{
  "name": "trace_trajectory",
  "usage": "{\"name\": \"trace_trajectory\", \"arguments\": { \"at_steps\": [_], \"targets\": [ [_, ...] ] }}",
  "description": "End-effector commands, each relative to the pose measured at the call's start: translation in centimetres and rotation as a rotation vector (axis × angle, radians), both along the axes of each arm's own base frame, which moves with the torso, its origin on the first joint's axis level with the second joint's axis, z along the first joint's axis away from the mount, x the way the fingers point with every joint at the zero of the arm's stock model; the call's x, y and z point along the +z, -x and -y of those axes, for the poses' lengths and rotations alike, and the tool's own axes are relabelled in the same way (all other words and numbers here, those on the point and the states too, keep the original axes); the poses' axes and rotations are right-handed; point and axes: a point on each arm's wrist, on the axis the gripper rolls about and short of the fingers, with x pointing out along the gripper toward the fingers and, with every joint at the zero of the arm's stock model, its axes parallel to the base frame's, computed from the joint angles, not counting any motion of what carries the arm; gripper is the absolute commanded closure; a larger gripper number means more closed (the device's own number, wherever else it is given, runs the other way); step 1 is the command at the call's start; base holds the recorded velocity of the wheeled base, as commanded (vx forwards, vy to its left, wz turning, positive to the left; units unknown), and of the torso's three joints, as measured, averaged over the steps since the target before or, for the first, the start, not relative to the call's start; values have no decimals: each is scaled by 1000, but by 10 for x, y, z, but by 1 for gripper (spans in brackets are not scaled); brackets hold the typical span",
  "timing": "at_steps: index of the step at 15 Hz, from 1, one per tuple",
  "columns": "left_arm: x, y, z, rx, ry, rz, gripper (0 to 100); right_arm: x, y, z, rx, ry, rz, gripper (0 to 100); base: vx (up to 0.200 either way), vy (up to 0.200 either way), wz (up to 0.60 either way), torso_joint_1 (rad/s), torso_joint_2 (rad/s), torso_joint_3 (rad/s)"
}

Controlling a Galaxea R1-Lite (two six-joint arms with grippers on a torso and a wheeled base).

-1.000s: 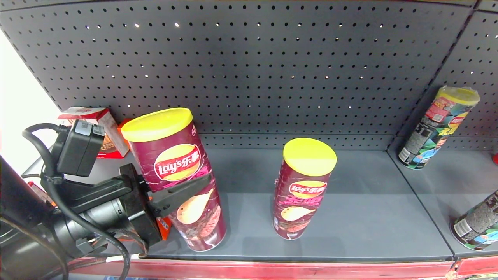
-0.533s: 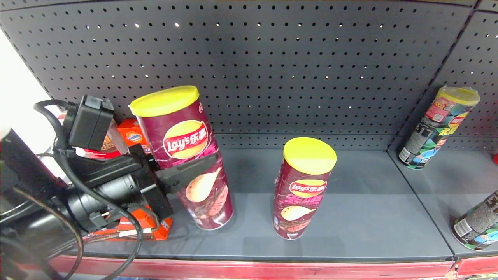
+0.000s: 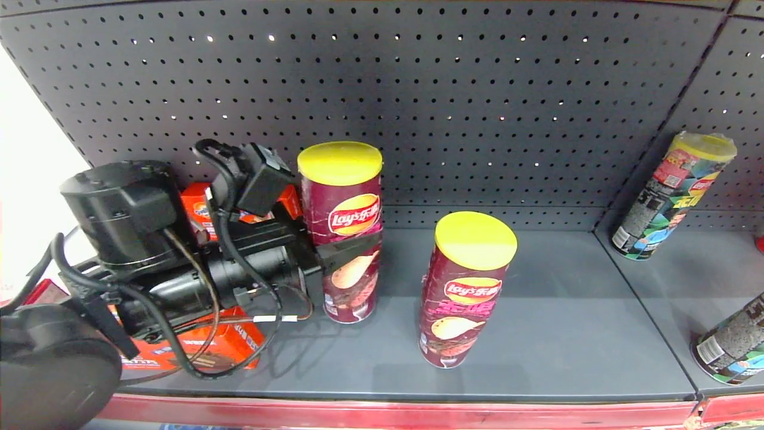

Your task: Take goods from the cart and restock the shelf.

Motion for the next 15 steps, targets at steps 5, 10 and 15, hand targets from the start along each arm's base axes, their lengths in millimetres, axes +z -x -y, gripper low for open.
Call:
{"name": "trace_trajectory", "arguments": {
  "at_steps": [5, 10, 15],
  "targets": [
    [3, -56, 33, -78, -12, -60, 100, 0, 0, 0, 1, 0, -5, 0, 0, 0, 0, 0, 0, 0],
    [-2, -97, 56, -106, 6, -46, 100, 0, 0, 0, 2, 0, -5, 0, 0, 0, 0, 0, 0, 0],
    [-9, -127, 73, -111, 22, -11, 100, 0, 0, 0, 2, 0, -5, 0, 0, 0, 0, 0, 0, 0]
  ]
}}
